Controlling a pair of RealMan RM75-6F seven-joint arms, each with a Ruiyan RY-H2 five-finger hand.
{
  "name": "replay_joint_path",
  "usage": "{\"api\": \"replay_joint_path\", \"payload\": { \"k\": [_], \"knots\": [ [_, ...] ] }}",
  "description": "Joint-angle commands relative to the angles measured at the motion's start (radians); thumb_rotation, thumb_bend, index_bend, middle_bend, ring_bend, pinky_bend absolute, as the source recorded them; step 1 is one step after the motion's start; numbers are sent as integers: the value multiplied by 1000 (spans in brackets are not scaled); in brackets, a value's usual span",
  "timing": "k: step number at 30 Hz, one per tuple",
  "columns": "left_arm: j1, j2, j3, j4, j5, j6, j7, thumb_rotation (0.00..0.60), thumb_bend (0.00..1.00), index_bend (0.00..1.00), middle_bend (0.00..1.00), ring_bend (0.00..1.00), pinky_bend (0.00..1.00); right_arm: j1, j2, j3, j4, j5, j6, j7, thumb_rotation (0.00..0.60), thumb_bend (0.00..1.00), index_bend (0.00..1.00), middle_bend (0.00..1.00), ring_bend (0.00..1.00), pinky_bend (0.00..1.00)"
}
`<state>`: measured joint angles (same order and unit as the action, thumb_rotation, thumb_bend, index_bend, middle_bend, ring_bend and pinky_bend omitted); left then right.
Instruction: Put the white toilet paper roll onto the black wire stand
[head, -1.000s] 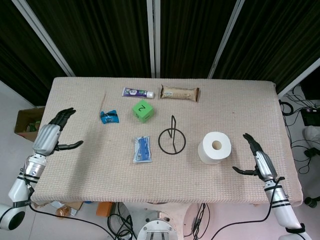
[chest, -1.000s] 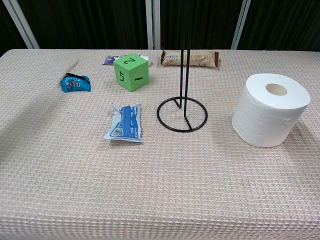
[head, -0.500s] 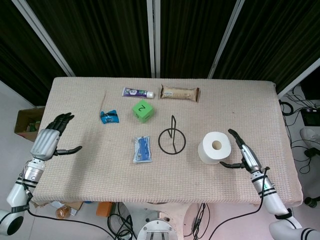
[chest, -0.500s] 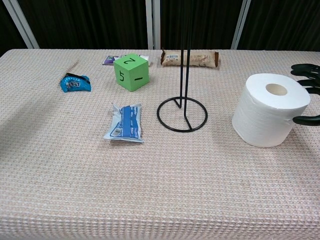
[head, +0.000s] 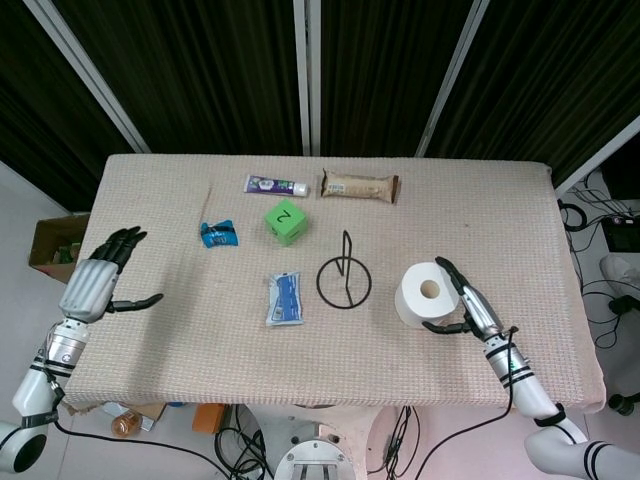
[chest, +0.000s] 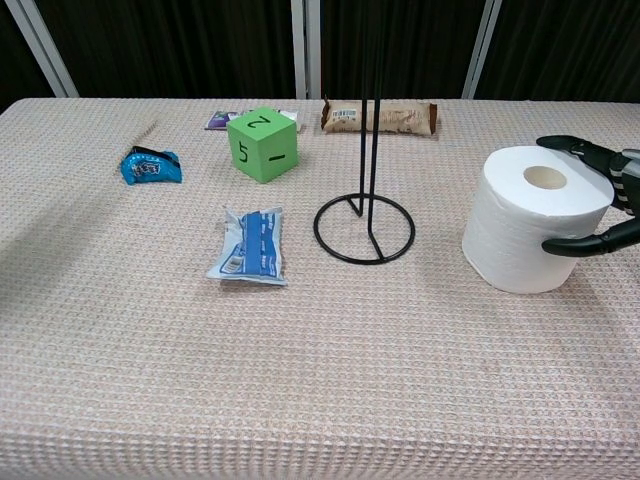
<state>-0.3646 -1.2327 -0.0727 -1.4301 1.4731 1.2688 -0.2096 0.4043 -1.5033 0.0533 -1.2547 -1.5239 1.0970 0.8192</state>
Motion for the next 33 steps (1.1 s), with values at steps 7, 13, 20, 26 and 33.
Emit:
{"api": "replay_joint_path", "payload": {
  "k": [7, 13, 20, 26, 33],
  "knots": [
    [6, 7, 5, -1, -2, -6, -2, 156, 0, 68, 27, 32, 209, -5, -29, 0, 31, -3, 38, 34, 600, 163, 123, 298, 238, 323],
    [8, 6, 7, 0, -3, -8, -3, 155, 0, 68, 27, 32, 209, -12, -40, 6, 44, 7, 59, 28, 600, 197, 331, 417, 375, 460],
    [13, 13, 7, -9, 0, 0, 0, 158, 0, 68, 27, 32, 209, -30, -22, 22, 25, -8, 139, 53, 600, 222, 370, 439, 400, 481],
    [19, 27, 7, -23, 5, 12, 3, 160, 0, 68, 27, 32, 209, -32, 72, 65, -115, -58, 255, 25, 600, 222, 370, 439, 399, 482],
    [33, 29, 13, -14, 7, 22, -14, 159, 0, 68, 27, 31, 209, 3, 254, 136, -423, -75, 270, -86, 600, 257, 370, 439, 393, 481]
  ]
}}
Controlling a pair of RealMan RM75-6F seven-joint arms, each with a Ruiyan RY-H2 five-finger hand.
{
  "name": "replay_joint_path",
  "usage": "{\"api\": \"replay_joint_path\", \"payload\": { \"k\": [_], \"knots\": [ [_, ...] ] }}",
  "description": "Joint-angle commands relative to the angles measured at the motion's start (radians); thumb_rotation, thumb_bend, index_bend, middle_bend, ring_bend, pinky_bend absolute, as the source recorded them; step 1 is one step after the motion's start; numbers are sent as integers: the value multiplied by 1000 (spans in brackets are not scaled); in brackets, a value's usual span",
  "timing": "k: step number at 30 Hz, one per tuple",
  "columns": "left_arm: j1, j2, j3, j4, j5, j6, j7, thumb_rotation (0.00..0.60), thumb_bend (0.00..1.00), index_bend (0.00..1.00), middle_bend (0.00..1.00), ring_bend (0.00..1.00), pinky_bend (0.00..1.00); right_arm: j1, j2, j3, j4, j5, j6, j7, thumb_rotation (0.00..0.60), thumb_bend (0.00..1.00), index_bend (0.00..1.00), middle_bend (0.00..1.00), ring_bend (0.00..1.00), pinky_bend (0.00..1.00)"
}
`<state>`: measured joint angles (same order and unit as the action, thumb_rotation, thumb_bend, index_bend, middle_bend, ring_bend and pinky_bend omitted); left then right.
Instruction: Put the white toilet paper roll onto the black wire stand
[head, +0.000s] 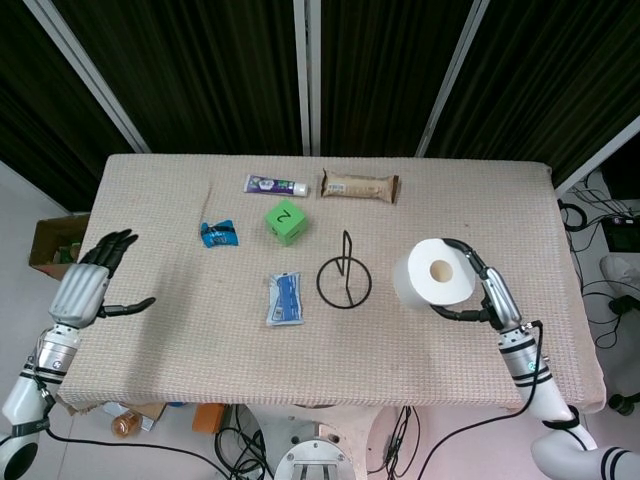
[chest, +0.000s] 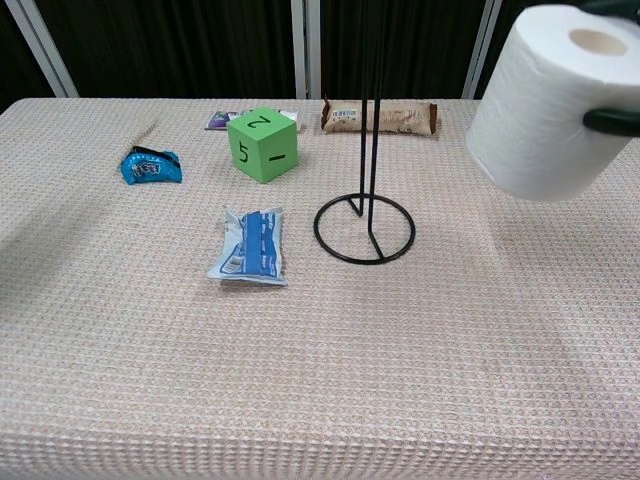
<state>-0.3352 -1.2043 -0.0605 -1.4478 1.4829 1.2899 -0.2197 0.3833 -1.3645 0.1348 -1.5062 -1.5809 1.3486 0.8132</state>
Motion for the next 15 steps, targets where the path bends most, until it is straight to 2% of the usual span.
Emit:
{"api": "replay_joint_path", "payload": {
  "k": [1, 7, 11, 15],
  "knots": [
    [5, 2, 2, 5, -5, 1, -8, 158, 0, 68, 27, 31, 209, 30, 132, 63, -202, -20, 17, -88, 600, 257, 370, 439, 393, 482],
    [15, 3, 1, 20, -12, 4, -37, 158, 0, 68, 27, 32, 209, 95, 196, 146, -360, 32, -36, -143, 600, 258, 370, 439, 392, 482],
    [16, 3, 0, 31, -12, 1, -50, 157, 0, 68, 27, 31, 209, 162, 202, 197, -423, 121, -123, -225, 600, 254, 370, 438, 392, 482],
    [17, 2, -2, 43, -18, -3, -71, 159, 0, 68, 27, 31, 209, 236, 184, 251, -458, 273, -212, -333, 600, 251, 370, 438, 392, 482]
  ]
}}
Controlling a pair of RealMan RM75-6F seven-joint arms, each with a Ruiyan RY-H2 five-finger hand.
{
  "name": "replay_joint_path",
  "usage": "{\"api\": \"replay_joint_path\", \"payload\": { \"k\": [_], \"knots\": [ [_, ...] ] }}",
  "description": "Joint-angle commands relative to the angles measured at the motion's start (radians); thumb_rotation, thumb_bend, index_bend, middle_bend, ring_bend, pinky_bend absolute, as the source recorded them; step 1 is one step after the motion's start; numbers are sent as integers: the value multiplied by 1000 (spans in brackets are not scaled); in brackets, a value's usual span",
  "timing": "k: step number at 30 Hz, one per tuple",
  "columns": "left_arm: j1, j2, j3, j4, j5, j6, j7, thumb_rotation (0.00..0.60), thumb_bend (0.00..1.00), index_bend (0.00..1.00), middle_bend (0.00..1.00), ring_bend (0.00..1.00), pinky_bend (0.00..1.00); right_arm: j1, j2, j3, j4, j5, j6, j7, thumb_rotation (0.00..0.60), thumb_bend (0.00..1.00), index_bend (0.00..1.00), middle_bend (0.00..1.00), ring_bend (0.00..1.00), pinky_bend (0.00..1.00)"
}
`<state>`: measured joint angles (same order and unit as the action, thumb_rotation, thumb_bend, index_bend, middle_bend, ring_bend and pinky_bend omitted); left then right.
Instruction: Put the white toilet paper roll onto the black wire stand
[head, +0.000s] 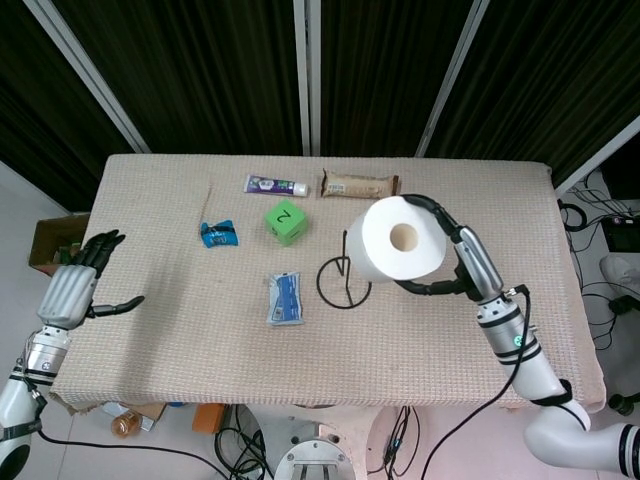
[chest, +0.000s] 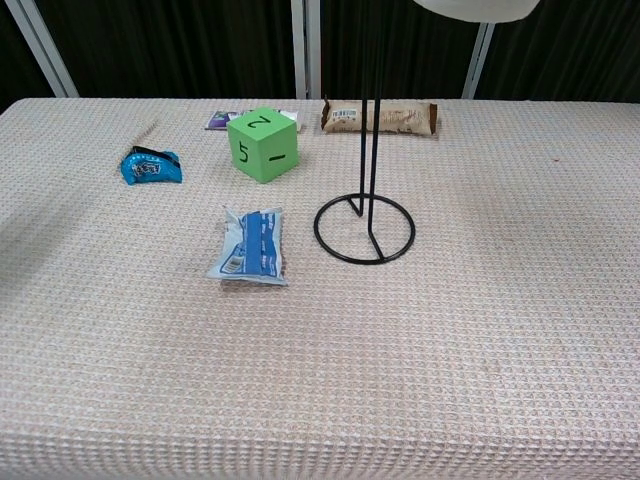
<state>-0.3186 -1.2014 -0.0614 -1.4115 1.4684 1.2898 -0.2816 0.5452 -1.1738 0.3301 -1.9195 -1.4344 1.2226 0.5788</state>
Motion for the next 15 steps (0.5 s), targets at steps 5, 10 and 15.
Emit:
{"api": "replay_joint_path", "payload": {
  "k": [5, 10, 15],
  "knots": [
    [5, -10, 1, 35, -14, -16, -27, 158, 0, 68, 27, 32, 209, 139, -39, 91, -63, 252, -134, -209, 600, 251, 370, 438, 392, 482],
    [10, -12, 0, 55, -19, -19, -49, 157, 0, 68, 27, 31, 209, 172, -55, 118, -81, 341, -139, -276, 600, 250, 370, 438, 392, 482],
    [10, -12, -2, 62, -18, -21, -61, 158, 0, 68, 27, 32, 209, 185, -48, 131, -106, 405, -157, -296, 600, 250, 370, 438, 392, 482]
  ]
}}
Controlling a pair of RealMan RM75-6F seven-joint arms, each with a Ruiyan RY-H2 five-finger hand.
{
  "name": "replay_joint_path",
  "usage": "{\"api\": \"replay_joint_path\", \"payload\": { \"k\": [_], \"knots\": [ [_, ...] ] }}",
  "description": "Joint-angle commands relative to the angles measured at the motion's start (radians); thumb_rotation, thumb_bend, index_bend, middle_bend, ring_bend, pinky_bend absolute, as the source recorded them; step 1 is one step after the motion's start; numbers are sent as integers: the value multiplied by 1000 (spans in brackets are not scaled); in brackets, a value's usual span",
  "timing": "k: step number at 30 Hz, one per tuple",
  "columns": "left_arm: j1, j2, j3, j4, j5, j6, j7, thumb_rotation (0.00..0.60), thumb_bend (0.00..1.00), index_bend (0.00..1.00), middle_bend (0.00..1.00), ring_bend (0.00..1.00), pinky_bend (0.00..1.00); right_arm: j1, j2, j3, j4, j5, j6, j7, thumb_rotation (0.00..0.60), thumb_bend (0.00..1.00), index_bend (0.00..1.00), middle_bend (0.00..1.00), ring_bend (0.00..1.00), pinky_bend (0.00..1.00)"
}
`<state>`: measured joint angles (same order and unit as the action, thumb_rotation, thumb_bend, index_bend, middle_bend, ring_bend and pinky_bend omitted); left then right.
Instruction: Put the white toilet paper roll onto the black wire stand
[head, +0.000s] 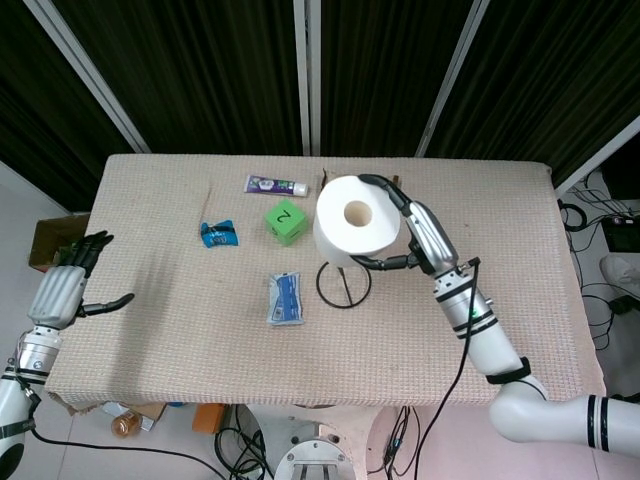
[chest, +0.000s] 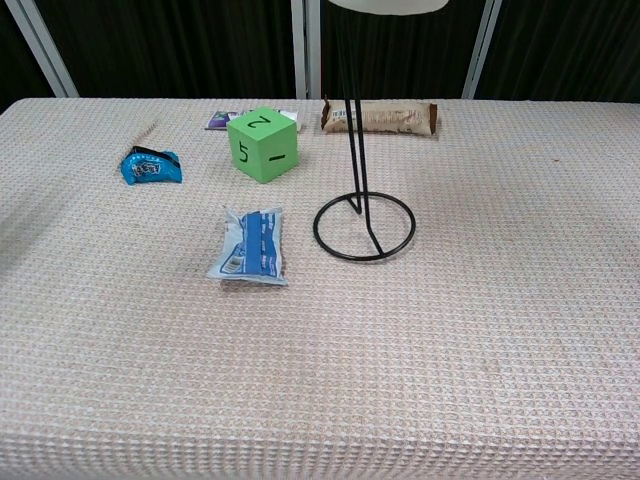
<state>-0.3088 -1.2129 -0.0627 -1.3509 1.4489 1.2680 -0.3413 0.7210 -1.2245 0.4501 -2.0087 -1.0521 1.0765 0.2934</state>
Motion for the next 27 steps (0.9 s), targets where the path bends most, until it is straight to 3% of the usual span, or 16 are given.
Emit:
{"api": "replay_joint_path", "payload": {
  "k": [1, 13, 27],
  "knots": [
    [0, 0, -1, 1, 2, 2, -2, 157, 0, 68, 27, 31, 209, 9, 5, 14, -20, 24, -9, -12, 600, 250, 370, 438, 392, 482],
    [-4, 1, -3, -8, 3, -8, 6, 158, 0, 68, 27, 32, 209, -16, 47, 30, -62, 0, -2, 18, 600, 237, 369, 438, 391, 482],
    [-4, 7, -5, -18, -3, -17, 18, 157, 0, 68, 27, 31, 209, -4, 22, 9, -1, 38, -41, 33, 600, 237, 369, 438, 392, 482]
  ]
}}
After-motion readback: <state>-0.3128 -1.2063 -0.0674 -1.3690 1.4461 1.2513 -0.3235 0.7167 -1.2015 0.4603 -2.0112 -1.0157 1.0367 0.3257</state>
